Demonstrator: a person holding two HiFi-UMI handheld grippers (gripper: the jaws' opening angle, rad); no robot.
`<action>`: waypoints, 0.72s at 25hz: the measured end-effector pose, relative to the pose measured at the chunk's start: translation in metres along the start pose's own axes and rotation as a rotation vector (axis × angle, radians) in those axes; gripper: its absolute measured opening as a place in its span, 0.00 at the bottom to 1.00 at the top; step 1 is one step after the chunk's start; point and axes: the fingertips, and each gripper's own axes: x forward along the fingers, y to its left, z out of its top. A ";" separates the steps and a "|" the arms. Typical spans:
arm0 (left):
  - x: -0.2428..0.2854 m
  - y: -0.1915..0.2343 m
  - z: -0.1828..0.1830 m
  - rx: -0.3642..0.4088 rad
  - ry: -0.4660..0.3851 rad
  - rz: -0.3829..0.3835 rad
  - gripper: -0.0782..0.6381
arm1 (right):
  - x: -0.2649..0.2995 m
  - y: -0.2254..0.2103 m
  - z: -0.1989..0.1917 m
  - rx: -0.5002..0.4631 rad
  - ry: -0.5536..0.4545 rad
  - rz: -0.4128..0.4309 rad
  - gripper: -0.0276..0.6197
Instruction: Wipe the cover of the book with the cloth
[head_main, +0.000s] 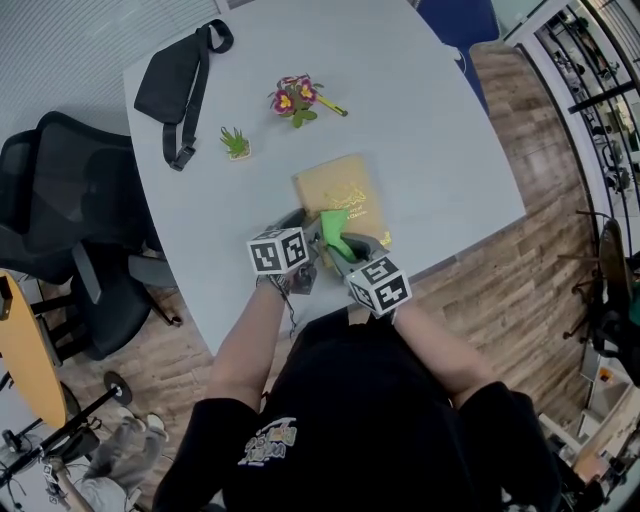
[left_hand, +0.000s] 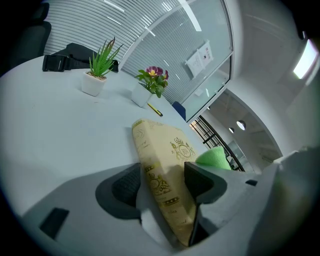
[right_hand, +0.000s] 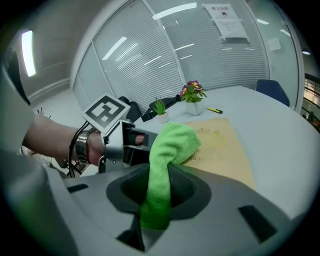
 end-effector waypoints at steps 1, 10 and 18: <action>0.000 0.000 0.000 0.000 0.000 0.000 0.49 | 0.000 0.004 -0.004 -0.018 0.009 0.008 0.19; 0.001 0.000 0.000 0.000 0.000 -0.002 0.49 | -0.007 -0.007 -0.014 -0.125 0.043 -0.018 0.19; 0.000 0.001 -0.001 0.004 -0.002 0.001 0.49 | -0.024 -0.040 -0.015 -0.041 0.010 -0.054 0.19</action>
